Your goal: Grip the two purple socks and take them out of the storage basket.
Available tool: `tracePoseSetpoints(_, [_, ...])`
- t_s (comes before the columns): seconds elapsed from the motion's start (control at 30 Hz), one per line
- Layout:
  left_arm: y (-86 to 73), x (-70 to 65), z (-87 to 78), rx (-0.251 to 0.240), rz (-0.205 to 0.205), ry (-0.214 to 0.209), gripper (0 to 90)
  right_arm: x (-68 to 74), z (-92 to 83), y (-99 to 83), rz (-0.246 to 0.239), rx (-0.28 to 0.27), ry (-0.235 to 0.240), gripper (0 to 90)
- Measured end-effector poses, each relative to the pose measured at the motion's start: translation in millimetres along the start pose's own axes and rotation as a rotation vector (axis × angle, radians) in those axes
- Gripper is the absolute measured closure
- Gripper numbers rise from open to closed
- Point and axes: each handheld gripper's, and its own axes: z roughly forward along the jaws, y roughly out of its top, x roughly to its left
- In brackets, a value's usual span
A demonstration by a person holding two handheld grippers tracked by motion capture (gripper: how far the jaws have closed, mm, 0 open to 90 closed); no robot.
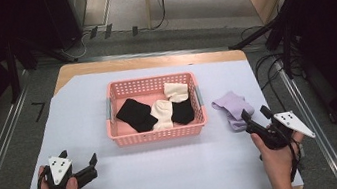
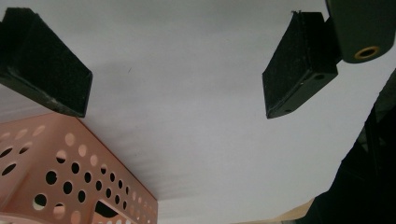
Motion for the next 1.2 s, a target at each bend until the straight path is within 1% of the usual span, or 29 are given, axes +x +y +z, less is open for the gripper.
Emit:
tracePoseSetpoints(0.07, [0.0,0.1,-0.1,0.002,0.003,-0.001,9.4,-3.0,-4.6,-2.7,-0.005,0.006,-0.011,24.5])
tracePoseSetpoints(0.23, [0.2,0.0,-0.3,0.005,0.006,0.001,9.5,-11.4,-16.6,-10.7,-0.023,0.030,-0.010,22.3])
tracePoseSetpoints(0.37, [0.1,-0.1,-0.2,0.004,0.007,0.000,9.5,-20.3,-25.3,-17.2,-0.057,0.035,-0.050,23.9])
tracePoseSetpoints(0.53, [0.1,-0.2,-0.3,0.004,0.006,0.001,9.4,-30.8,-36.0,-26.9,-0.042,0.049,-0.070,23.2])
tracePoseSetpoints(0.63, [0.2,-0.2,-0.3,0.005,0.008,0.001,9.4,-35.0,-41.2,-32.0,-0.051,0.055,-0.081,23.1])
tracePoseSetpoints(0.8, [0.2,-0.2,0.0,0.005,0.008,0.001,9.4,-42.5,-50.4,-39.7,-0.043,0.058,-0.099,23.9])
tracePoseSetpoints(0.83, [0.2,-0.2,0.0,0.005,0.008,0.001,9.4,-44.1,-51.6,-41.0,-0.050,0.056,-0.105,24.3])
tracePoseSetpoints(0.97, [0.4,-0.4,0.3,0.011,0.008,0.002,9.4,-46.4,-53.6,-50.7,-0.047,0.065,-0.115,25.5])
tracePoseSetpoints(1.0, [0.5,-0.5,0.3,0.010,0.009,0.002,9.4,-46.1,-54.3,-51.1,-0.057,0.065,-0.108,26.3])
tracePoseSetpoints(1.07, [0.4,-0.8,0.5,0.010,0.009,0.003,9.4,-43.3,-55.3,-51.8,-0.077,0.050,-0.126,30.1])
tracePoseSetpoints(1.1, [0.4,-1.1,0.5,0.009,0.010,0.003,9.4,-42.2,-55.0,-52.6,-0.090,0.048,-0.123,31.0])
tracePoseSetpoints(1.13, [0.3,-1.0,0.5,0.008,0.013,0.004,9.4,-41.5,-55.1,-52.7,-0.105,0.049,-0.115,30.2])
tracePoseSetpoints(1.2, [0.5,-1.3,0.4,0.013,0.016,0.009,9.5,-40.8,-54.9,-53.0,-0.116,0.051,-0.108,30.0])
